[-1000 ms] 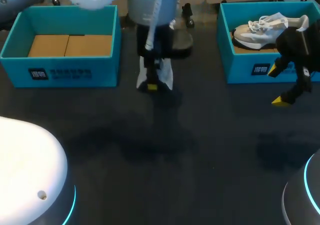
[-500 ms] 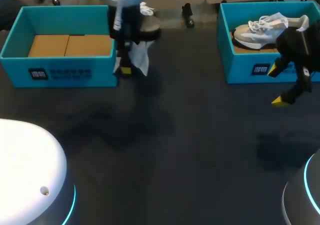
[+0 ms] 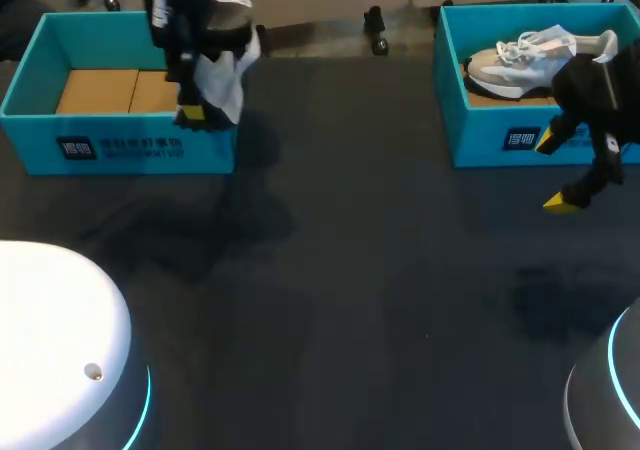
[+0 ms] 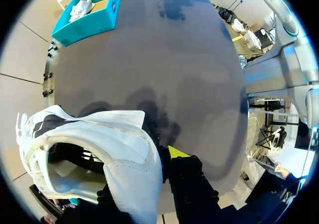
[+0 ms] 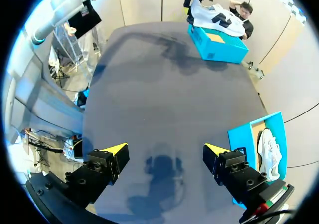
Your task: Take the shoe out of the shoebox, open the shoe tongue, remove and reinsert the insole, then place the shoe into the shoebox
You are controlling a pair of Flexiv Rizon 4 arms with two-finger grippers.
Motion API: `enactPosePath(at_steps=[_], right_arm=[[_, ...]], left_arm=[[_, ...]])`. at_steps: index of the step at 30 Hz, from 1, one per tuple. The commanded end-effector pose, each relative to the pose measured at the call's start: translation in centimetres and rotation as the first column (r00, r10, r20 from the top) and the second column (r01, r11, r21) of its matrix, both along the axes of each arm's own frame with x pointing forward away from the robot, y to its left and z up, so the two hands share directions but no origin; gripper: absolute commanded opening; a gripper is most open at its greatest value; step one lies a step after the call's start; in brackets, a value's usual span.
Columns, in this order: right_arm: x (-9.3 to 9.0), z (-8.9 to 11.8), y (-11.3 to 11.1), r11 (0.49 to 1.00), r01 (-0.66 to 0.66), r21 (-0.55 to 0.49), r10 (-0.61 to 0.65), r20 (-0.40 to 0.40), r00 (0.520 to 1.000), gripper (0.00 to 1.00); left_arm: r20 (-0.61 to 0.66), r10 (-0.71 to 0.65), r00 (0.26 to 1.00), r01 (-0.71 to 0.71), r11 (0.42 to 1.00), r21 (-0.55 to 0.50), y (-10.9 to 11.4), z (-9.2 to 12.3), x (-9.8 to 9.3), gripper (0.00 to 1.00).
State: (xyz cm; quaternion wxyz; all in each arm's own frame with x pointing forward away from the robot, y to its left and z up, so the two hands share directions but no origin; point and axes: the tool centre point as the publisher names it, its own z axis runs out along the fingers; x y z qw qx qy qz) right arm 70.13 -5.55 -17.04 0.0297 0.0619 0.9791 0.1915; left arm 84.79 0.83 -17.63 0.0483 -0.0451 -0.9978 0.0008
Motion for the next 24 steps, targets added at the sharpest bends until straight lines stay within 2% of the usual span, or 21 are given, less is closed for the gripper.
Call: enactPosePath(at_steps=[1, 14, 24], right_arm=[[0.2, -0.1, 0.1, 1.0, 0.0, -0.003, 0.0, -0.003, 1.0, 1.0], [0.2, -0.1, 0.1, 1.0, 0.0, -0.003, 0.0, -0.003, 1.0, 1.0], [0.2, -0.1, 0.1, 1.0, 0.0, -0.003, 0.0, -0.003, 1.0, 1.0]], left_arm=[[0.01, 0.006, 1.0, -0.005, 0.999, -0.042, 3.5, 0.1, 1.2, 0.0], [0.024, 0.045, 0.999, -0.044, 0.999, -0.028, 10.8, -0.3, 5.5, 0.0], [0.058, 0.035, 0.998, -0.035, 0.999, 0.0, 15.5, -1.4, 7.9, 0.0]])
